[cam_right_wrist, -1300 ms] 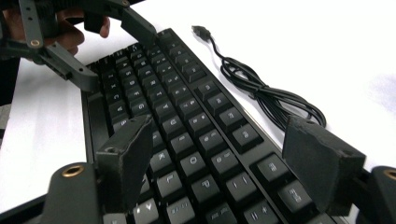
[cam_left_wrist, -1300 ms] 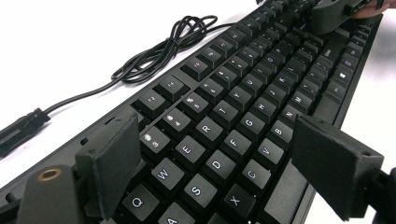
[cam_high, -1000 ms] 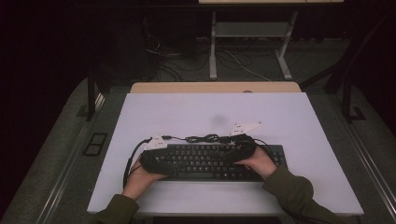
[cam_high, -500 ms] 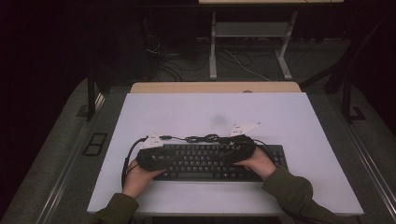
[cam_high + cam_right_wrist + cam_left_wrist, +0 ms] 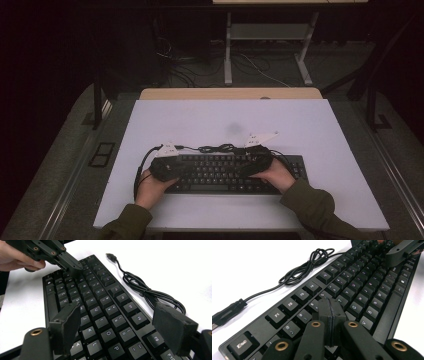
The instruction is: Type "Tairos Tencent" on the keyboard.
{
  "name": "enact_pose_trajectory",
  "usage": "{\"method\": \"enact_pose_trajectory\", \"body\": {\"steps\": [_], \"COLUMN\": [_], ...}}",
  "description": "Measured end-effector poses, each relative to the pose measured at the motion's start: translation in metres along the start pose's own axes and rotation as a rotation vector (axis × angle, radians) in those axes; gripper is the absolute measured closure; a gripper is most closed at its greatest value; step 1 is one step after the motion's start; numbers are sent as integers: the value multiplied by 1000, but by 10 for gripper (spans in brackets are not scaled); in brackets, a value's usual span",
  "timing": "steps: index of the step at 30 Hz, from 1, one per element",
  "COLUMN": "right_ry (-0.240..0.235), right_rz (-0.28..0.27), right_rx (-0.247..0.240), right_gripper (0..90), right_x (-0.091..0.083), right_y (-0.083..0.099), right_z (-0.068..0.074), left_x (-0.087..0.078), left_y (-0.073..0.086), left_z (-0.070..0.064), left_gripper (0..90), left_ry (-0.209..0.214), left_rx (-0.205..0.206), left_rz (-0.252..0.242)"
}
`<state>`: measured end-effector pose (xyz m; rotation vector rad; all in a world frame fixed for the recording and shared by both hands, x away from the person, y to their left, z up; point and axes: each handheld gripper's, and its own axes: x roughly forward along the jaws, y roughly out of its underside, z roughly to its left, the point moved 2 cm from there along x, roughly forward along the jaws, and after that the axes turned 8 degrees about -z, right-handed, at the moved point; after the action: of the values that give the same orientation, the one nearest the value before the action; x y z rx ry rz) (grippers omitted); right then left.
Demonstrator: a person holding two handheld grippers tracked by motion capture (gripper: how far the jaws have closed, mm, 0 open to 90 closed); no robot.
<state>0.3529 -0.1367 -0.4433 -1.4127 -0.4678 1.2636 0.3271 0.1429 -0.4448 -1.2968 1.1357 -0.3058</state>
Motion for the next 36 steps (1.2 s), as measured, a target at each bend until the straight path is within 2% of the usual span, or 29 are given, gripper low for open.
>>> {"method": "enact_pose_trajectory", "body": {"steps": [13,36], "right_ry": [1,0], "right_rz": [-1,-2], "right_rx": [1,0], "right_gripper": [225,226], "right_x": [0,-1], "right_y": [0,-1], "right_z": [0,1], "left_x": [5,6], "left_y": [2,3], "left_z": [2,2], "left_gripper": [891,891], "left_ry": [-4,-1], "left_rx": [-4,-10], "left_rz": [24,20]}}
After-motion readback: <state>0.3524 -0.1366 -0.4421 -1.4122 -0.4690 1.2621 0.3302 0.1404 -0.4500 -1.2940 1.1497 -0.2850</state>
